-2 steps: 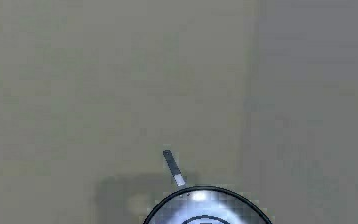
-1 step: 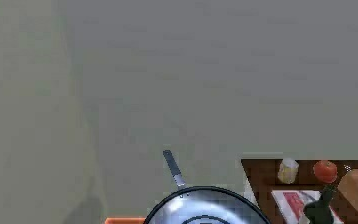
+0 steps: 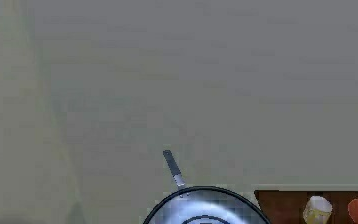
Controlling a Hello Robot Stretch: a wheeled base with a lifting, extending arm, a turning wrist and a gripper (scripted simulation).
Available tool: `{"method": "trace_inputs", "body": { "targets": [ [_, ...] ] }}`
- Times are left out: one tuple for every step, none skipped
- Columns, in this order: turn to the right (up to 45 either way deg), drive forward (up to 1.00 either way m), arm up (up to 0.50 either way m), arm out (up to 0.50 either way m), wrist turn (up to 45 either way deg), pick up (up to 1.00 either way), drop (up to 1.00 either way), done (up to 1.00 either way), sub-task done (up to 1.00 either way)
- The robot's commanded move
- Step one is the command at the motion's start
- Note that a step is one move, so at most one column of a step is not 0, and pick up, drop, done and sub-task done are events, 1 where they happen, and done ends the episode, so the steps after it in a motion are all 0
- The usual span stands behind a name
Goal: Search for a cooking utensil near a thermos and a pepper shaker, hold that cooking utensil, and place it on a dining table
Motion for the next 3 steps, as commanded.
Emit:
{"method": "trace_inputs", "body": {
  "targets": [
    [45.0,0.00,0.00,0.00,0.0,0.00,0.00,0.00,0.00],
    [36.0,0.00,0.00,0.00,0.0,0.00,0.00,0.00,0.00],
    [-45.0,0.00,0.00,0.00,0.0,0.00,0.00,0.00,0.00]
  ]
}}
